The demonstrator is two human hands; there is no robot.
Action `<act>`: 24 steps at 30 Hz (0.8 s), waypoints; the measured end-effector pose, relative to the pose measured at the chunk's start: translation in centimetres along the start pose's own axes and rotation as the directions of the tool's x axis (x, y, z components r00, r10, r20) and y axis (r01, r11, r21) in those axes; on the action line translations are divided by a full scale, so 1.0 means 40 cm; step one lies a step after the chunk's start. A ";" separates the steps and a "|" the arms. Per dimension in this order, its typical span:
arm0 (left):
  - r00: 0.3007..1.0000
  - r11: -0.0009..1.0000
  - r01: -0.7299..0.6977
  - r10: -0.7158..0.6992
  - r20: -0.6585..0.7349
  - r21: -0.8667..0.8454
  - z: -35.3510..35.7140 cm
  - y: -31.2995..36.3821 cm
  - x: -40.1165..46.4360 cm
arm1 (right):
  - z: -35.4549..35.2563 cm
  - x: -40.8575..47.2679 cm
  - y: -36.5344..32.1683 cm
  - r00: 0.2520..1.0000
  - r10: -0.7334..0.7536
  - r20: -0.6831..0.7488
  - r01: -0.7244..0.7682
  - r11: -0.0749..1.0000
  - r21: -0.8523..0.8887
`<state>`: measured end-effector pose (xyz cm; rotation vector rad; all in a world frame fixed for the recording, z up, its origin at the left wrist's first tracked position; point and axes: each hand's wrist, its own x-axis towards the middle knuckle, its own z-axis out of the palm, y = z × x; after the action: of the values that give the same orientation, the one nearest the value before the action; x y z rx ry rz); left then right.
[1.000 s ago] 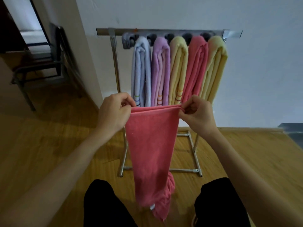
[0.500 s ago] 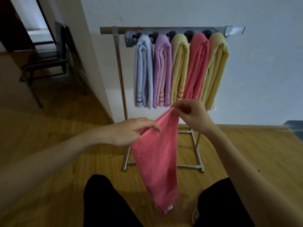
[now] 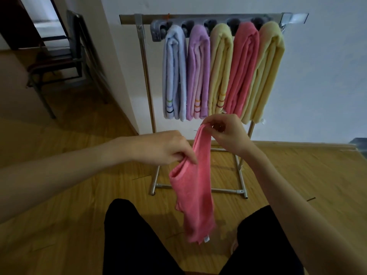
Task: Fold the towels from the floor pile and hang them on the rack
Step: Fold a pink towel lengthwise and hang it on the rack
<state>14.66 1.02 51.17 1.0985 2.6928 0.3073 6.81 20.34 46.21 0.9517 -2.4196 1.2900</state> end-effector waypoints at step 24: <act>0.792 0.974 0.090 0.057 -0.608 0.208 0.026 -0.044 0.061 | -0.049 0.007 -0.022 0.998 0.062 0.010 -0.061 0.931 0.359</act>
<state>12.08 1.60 49.42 1.1959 3.3857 0.4228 6.98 21.44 48.07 0.9638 -2.2695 1.7984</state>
